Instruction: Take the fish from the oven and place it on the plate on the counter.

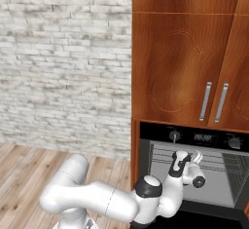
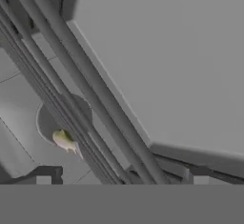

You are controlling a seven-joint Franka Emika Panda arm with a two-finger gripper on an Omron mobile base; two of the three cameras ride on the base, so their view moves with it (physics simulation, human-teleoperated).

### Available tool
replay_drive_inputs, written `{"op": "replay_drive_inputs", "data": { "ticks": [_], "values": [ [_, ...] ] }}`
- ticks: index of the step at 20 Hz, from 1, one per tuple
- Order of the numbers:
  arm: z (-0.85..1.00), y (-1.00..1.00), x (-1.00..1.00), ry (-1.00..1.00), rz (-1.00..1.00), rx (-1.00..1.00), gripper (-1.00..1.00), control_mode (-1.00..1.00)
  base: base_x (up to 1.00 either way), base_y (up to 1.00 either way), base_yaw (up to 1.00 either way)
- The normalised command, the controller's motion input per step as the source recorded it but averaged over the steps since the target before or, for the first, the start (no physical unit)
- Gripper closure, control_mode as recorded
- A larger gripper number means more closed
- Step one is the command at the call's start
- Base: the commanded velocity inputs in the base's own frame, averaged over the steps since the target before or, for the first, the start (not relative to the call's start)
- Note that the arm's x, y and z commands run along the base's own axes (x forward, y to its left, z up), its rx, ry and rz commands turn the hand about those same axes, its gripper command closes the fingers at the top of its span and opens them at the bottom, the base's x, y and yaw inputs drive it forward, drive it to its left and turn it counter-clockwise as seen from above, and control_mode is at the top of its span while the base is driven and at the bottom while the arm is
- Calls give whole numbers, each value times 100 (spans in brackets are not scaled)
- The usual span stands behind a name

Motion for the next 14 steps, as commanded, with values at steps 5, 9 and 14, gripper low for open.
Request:
{"op": "replay_drive_inputs", "data": {
  "ticks": [5,9,14],
  "values": [
    [-49,3,30,-29,0,13,-100,-100,0,0,0],
    [-38,11,26,-32,0,12,-100,-100,0,0,0],
    [-36,5,18,-30,0,11,-100,-100,0,0,0]
  ]
}}
